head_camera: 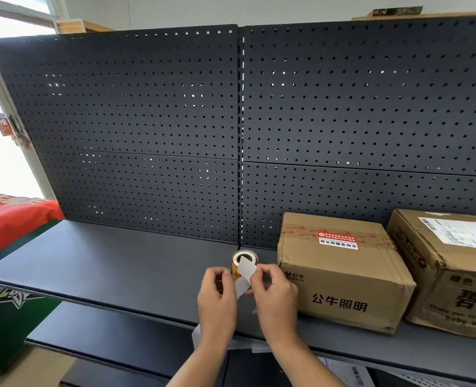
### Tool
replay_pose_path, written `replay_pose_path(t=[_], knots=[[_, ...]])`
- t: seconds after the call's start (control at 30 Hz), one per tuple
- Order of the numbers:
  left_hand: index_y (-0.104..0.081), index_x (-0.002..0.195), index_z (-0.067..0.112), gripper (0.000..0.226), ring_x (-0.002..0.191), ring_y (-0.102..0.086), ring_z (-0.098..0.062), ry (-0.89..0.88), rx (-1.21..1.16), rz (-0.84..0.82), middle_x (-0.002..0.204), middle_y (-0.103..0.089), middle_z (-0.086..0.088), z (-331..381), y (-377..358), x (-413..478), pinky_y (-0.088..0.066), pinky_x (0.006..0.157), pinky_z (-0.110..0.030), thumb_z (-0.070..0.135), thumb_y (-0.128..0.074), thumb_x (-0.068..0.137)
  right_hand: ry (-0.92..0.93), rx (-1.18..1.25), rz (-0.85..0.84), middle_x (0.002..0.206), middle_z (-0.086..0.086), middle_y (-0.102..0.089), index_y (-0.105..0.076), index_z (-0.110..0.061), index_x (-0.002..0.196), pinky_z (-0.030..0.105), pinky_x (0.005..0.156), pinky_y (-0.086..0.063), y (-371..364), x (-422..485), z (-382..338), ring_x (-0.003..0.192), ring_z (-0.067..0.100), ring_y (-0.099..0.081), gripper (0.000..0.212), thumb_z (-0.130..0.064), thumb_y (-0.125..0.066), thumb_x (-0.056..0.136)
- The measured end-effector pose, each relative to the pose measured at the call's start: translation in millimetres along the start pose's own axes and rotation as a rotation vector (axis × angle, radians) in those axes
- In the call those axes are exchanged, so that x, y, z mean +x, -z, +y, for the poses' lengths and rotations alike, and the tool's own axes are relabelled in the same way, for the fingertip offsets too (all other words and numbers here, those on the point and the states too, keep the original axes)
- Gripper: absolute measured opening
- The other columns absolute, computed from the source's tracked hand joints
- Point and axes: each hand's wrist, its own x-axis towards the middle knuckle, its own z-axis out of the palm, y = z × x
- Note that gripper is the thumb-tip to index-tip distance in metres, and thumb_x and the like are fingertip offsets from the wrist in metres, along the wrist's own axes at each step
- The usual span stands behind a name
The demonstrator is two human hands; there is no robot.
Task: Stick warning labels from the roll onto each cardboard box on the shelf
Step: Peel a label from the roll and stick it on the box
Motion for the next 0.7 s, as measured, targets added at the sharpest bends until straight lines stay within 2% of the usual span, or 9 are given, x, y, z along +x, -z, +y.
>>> replay_pose_path(t=[0.07, 0.1, 0.17, 0.27, 0.37, 0.47, 0.57, 0.63, 0.7], knots=[[-0.067, 0.092, 0.022, 0.021, 0.086, -0.069, -0.025, 0.072, -0.162, -0.096, 0.087, -0.073, 0.0, 10.6, -5.0, -6.4, -0.058, 0.077, -0.042, 0.029, -0.054, 0.106, 0.083, -0.052, -0.011, 0.076, -0.009, -0.07, -0.069, -0.021, 0.093, 0.039, 0.055, -0.058, -2.8, 0.3, 1.8, 0.067, 0.009, -0.069, 0.01, -0.023, -0.061, 0.099], [-0.069, 0.092, 0.02, 0.024, 0.086, -0.071, -0.025, 0.092, -0.214, -0.128, 0.088, -0.074, -0.003, 15.5, -7.5, -9.2, -0.058, 0.077, -0.042, 0.031, -0.054, 0.106, 0.134, -0.078, -0.02, 0.079, -0.011, -0.07, -0.07, -0.021, 0.094, 0.035, 0.058, -0.058, -3.6, -0.8, 2.2, 0.07, 0.007, -0.068, 0.009, -0.022, -0.063, 0.099], [-0.07, 0.091, 0.014, 0.027, 0.08, -0.069, -0.017, 0.116, -0.261, -0.131, 0.086, -0.074, -0.004, 23.7, -11.4, -12.3, -0.057, 0.072, -0.033, 0.032, -0.056, 0.106, 0.239, -0.12, -0.03, 0.093, -0.012, -0.072, -0.073, -0.021, 0.101, 0.027, 0.068, -0.058, -2.4, -4.7, -0.2, 0.082, 0.002, -0.067, 0.007, -0.019, -0.066, 0.1], [-0.07, 0.095, 0.007, 0.022, 0.079, -0.067, -0.012, 0.134, -0.328, -0.114, 0.089, -0.074, -0.011, 31.1, -11.6, -13.5, -0.056, 0.071, -0.027, 0.026, -0.062, 0.103, 0.353, -0.171, -0.051, 0.125, -0.013, -0.068, -0.072, -0.019, 0.119, 0.015, 0.09, -0.054, 4.1, -9.2, -2.7, 0.113, -0.005, -0.061, 0.02, -0.02, -0.068, 0.1], [-0.068, 0.098, 0.0, 0.021, 0.076, -0.064, -0.013, 0.148, -0.418, -0.128, 0.084, -0.072, -0.01, 36.3, -8.7, -16.5, -0.056, 0.066, -0.022, 0.019, -0.063, 0.103, 0.408, -0.159, -0.066, 0.138, -0.01, -0.062, -0.07, -0.017, 0.125, 0.016, 0.098, -0.052, 14.3, -9.8, -6.5, 0.126, -0.001, -0.058, 0.024, -0.023, -0.064, 0.102], [-0.067, 0.098, 0.0, 0.017, 0.079, -0.064, -0.016, 0.137, -0.465, -0.142, 0.086, -0.071, -0.008, 40.8, -7.1, -19.6, -0.057, 0.069, -0.027, 0.016, -0.062, 0.103, 0.464, -0.139, -0.118, 0.145, -0.007, -0.057, -0.067, -0.015, 0.132, 0.017, 0.107, -0.047, 27.7, -11.9, -13.4, 0.135, 0.001, -0.052, 0.032, -0.028, -0.056, 0.105], [-0.067, 0.1, 0.001, 0.017, 0.083, -0.066, -0.022, 0.122, -0.478, -0.14, 0.092, -0.073, -0.013, 46.0, -8.1, -22.1, -0.058, 0.078, -0.038, 0.017, -0.061, 0.103, 0.463, -0.124, -0.135, 0.147, -0.008, -0.053, -0.065, -0.013, 0.135, 0.014, 0.107, -0.045, 41.0, -14.9, -16.1, 0.136, 0.002, -0.051, 0.036, -0.029, -0.056, 0.104], [-0.066, 0.102, 0.0, 0.018, 0.087, -0.07, -0.026, 0.107, -0.496, -0.148, 0.099, -0.074, -0.02, 51.2, -9.7, -24.8, -0.06, 0.085, -0.043, 0.016, -0.059, 0.104, 0.364, -0.041, -0.09, 0.142, -0.013, -0.054, -0.067, -0.017, 0.131, 0.014, 0.096, -0.051, 50.6, -13.7, -17.4, 0.125, 0.003, -0.057, 0.03, -0.023, -0.06, 0.103], [-0.066, 0.099, 0.001, 0.018, 0.087, -0.07, -0.029, 0.085, -0.507, -0.161, 0.099, -0.073, -0.023, 56.4, -11.7, -28.1, -0.06, 0.087, -0.045, 0.014, -0.057, 0.105, 0.167, 0.117, -0.047, 0.127, -0.015, -0.061, -0.069, -0.027, 0.12, 0.023, 0.079, -0.058, 62.4, -8.9, -22.8, 0.106, 0.009, -0.065, 0.02, -0.023, -0.062, 0.102]])
